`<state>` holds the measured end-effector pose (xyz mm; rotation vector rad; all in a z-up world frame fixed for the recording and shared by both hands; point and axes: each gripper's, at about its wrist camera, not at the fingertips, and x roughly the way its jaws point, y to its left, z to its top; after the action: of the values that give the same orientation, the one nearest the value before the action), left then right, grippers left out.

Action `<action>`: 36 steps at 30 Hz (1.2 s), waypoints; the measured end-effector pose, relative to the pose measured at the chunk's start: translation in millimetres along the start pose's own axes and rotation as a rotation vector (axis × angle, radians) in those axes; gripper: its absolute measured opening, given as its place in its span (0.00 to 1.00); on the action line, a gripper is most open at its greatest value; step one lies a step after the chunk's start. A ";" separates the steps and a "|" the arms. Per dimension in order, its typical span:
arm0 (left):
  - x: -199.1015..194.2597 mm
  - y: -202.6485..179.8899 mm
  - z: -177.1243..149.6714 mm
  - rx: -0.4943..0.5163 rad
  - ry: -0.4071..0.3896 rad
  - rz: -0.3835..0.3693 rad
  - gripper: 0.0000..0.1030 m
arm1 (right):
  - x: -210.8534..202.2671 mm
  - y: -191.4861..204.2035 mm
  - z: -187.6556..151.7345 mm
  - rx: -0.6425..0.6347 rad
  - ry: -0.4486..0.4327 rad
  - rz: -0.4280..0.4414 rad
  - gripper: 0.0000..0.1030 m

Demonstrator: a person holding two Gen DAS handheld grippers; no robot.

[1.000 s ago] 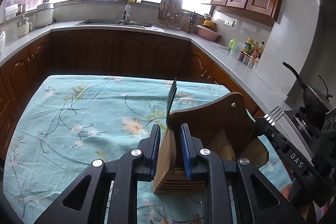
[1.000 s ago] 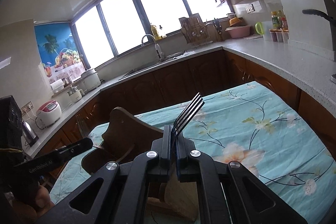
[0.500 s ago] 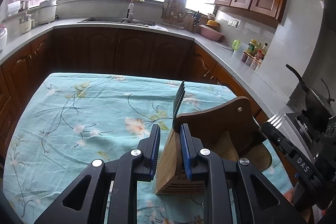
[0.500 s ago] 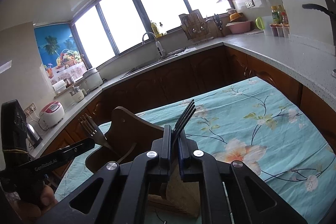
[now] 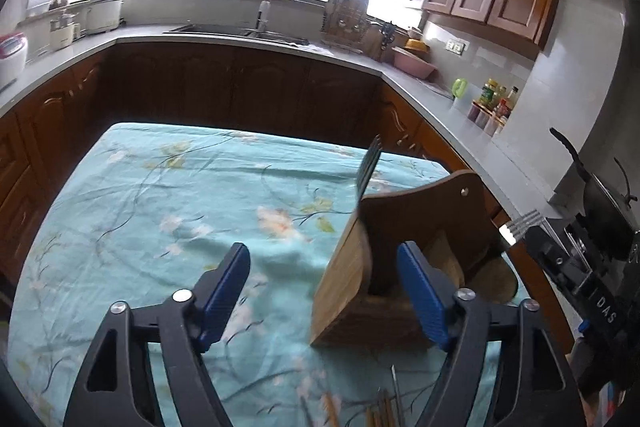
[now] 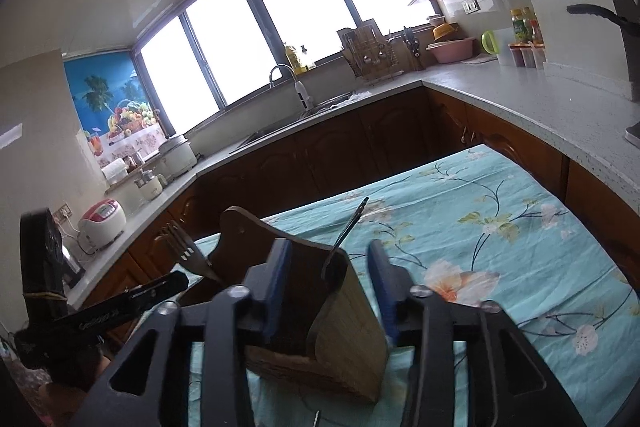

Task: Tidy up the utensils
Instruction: 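Withdraw both open tools from the holder back over the utensils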

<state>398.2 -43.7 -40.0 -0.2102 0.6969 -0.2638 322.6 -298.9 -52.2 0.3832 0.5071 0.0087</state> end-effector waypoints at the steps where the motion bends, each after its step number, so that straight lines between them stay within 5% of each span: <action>1: -5.4 2.1 -4.2 -0.002 0.010 0.006 0.76 | -3.5 0.4 -0.2 0.001 -0.004 0.001 0.51; 5: -28.5 9.2 -20.3 -0.021 0.035 0.028 0.77 | -23.3 3.0 -6.1 0.005 -0.012 0.013 0.67; 18: -107.7 18.0 -73.4 -0.048 0.069 0.084 0.78 | -80.1 24.9 -42.7 -0.045 0.038 0.037 0.85; 23: -139.6 12.9 -94.9 -0.021 0.054 0.106 0.87 | -102.0 37.8 -63.7 -0.101 0.052 0.030 0.98; 36: -183.5 5.1 -130.5 0.006 0.059 0.134 0.89 | -138.0 47.2 -105.2 -0.161 0.097 -0.010 1.00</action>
<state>178.4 4.2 -28.4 -0.1500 0.7651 -0.1447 155.9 -231.7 -54.7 0.2231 0.5995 0.0583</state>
